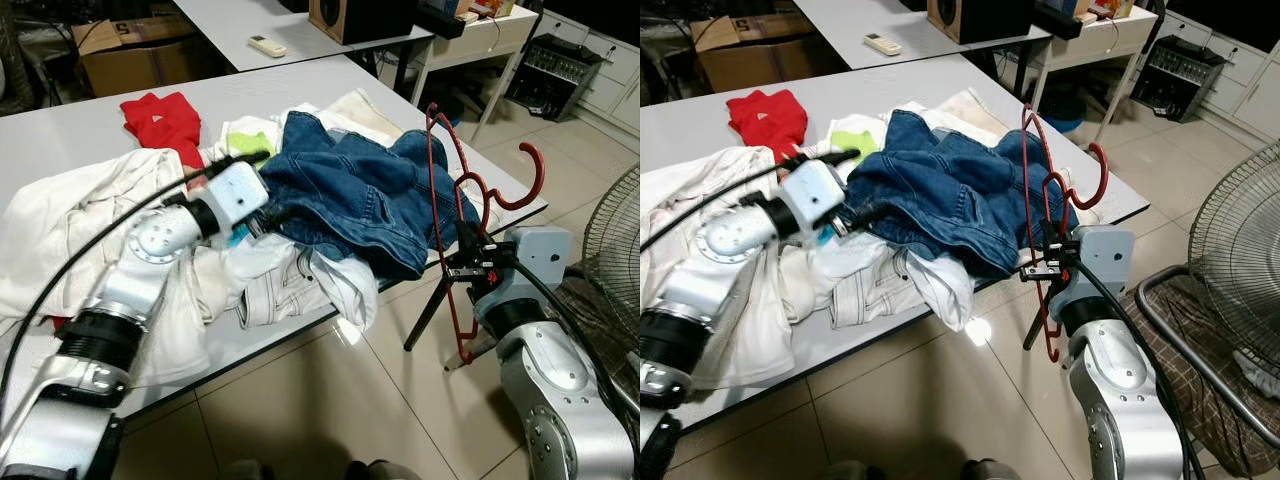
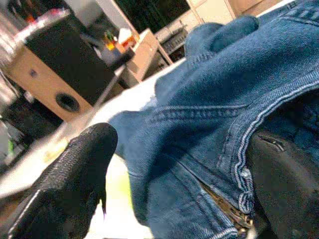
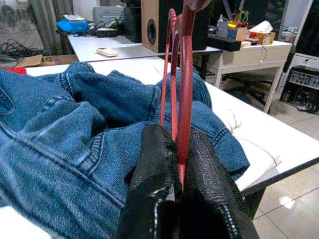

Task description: Hang hanger

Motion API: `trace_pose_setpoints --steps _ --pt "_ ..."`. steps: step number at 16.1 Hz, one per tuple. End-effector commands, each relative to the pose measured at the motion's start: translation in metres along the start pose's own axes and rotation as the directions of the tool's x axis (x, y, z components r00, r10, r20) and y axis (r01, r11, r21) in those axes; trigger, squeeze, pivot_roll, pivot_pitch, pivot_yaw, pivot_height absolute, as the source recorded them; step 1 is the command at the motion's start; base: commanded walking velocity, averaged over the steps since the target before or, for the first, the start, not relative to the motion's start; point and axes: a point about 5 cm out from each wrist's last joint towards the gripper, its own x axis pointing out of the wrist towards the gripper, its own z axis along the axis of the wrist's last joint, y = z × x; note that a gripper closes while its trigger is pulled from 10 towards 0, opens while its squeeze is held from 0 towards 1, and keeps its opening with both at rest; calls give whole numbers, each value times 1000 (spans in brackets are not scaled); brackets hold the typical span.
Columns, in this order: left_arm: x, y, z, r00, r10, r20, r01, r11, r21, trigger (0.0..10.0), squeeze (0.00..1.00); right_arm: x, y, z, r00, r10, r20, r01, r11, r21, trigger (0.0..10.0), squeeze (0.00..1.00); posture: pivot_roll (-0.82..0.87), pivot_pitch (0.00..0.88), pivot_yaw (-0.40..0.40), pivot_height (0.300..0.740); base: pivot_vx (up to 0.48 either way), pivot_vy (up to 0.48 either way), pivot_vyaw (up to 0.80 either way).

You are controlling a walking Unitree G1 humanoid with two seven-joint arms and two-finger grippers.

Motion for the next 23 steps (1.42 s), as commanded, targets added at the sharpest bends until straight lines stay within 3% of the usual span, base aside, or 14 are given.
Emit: trace_pose_setpoints --steps 1,4,9,10,11,12,17,23 --pt "-6 5 3 1000 10 2 -10 998 69 10000 0 -2 -3 3 1000 -17 20 17 1000 -6 10000 0 -22 46 -29 740 0 0 0" --pt "-13 6 -5 996 -42 -81 61 969 241 10000 0 0 -3 3 1000 -17 27 17 1000 0 10000 0 -13 48 -31 740 0 0 0" --pt "-9 -10 -7 989 -110 -95 130 961 243 10000 0 1 -4 4 999 -26 35 25 1000 3 10000 0 -16 49 -25 740 0 0 0" --pt "-6 -8 -7 992 -86 -95 106 967 231 8863 0 1 -4 4 999 -30 37 30 1000 3 10000 0 -16 48 -25 740 0 0 0" --pt "-5 -5 -7 993 -68 -97 89 970 226 1686 0 1 -5 4 999 -34 39 34 999 4 10000 0 -16 47 -25 740 0 0 0" --pt "-5 -3 -8 993 -59 -101 80 972 223 0 0 1 -5 4 999 -35 40 35 999 4 10000 0 -16 47 -25 740 0 0 0" --pt "-14 9 -18 985 -1 -171 39 974 223 0 0 3 -5 5 999 -32 44 32 999 2 10000 0 -11 46 -33 740 0 0 0" --pt "-13 9 -19 985 21 -171 10 983 182 0 0 4 -4 5 999 -29 45 29 1000 1 10000 0 -15 46 -32 740 0 0 0"
